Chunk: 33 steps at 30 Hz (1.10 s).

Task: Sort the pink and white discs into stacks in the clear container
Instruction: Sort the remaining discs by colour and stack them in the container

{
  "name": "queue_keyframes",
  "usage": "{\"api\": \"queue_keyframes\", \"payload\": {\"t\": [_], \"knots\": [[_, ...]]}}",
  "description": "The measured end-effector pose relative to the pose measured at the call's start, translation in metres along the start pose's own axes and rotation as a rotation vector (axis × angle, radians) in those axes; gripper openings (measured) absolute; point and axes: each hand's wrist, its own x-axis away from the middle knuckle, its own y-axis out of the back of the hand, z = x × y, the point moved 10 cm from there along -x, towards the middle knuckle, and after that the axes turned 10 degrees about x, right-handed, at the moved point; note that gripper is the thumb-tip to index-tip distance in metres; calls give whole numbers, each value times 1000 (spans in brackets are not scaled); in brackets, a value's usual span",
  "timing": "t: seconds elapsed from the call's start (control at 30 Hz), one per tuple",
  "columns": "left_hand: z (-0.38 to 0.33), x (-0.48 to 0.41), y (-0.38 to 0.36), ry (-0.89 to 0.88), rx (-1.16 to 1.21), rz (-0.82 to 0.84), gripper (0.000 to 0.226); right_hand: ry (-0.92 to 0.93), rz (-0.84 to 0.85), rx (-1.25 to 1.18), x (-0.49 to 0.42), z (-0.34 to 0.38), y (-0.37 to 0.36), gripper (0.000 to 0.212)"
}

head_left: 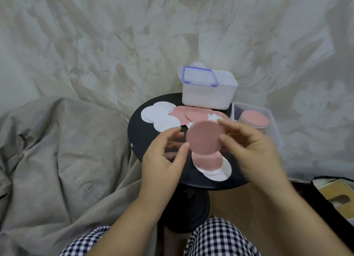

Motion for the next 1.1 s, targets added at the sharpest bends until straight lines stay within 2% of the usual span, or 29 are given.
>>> {"api": "queue_keyframes", "payload": {"t": [0.17, 0.33, 0.57, 0.67, 0.8, 0.93, 1.1], "knots": [[9, -15, -72, 54, -200, 287, 43, -134, -17, 101, -28, -17, 83, 33], [25, -29, -117, 57, -335, 428, 53, -280, 206, 282, -53, -55, 94, 33], [41, -36, -132, 52, -272, 461, 47, -269, 589, 516, -75, -66, 58, 25], [48, -36, -129, 40, -252, 441, 47, -264, 690, 555, -78, -75, 43, 25], [50, -33, -128, 46, -204, 435, 57, -251, 740, 600, -83, -89, 33, 24], [50, -34, -132, 28, -196, 443, 52, -269, 742, 642, -87, -100, 32, 20], [48, -33, -132, -17, -213, 450, 46, -199, 752, 796, -89, -98, 27, 17]]}}
